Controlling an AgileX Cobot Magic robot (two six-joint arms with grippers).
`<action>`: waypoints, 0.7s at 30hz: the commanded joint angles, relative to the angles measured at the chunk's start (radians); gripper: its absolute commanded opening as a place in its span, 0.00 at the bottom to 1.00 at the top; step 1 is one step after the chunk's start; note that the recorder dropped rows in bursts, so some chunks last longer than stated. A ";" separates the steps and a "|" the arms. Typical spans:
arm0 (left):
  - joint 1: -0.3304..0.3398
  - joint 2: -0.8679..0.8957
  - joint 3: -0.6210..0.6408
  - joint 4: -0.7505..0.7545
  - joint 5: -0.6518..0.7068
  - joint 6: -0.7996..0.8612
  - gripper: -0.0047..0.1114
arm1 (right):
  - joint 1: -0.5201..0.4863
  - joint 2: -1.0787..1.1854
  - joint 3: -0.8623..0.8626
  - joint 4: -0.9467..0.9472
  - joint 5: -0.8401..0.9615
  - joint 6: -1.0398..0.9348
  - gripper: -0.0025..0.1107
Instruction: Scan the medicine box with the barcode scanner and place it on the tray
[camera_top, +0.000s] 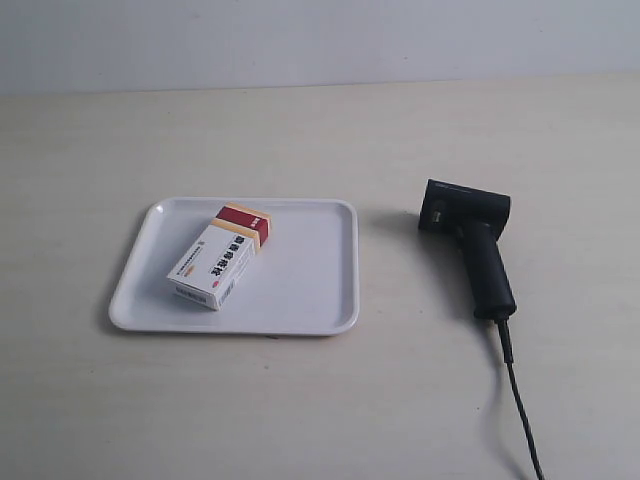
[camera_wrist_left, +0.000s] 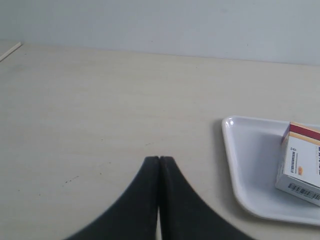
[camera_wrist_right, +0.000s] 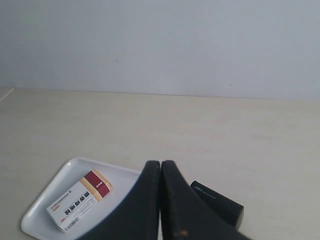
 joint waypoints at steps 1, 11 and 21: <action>-0.006 -0.007 0.003 0.006 -0.009 0.004 0.05 | -0.004 -0.009 0.006 -0.002 -0.010 -0.011 0.02; -0.006 -0.007 0.003 0.006 -0.009 0.004 0.05 | -0.004 -0.009 0.006 -0.245 0.014 -0.021 0.02; -0.003 -0.007 0.003 0.006 -0.009 0.004 0.05 | -0.279 -0.173 0.235 -0.344 -0.174 0.035 0.02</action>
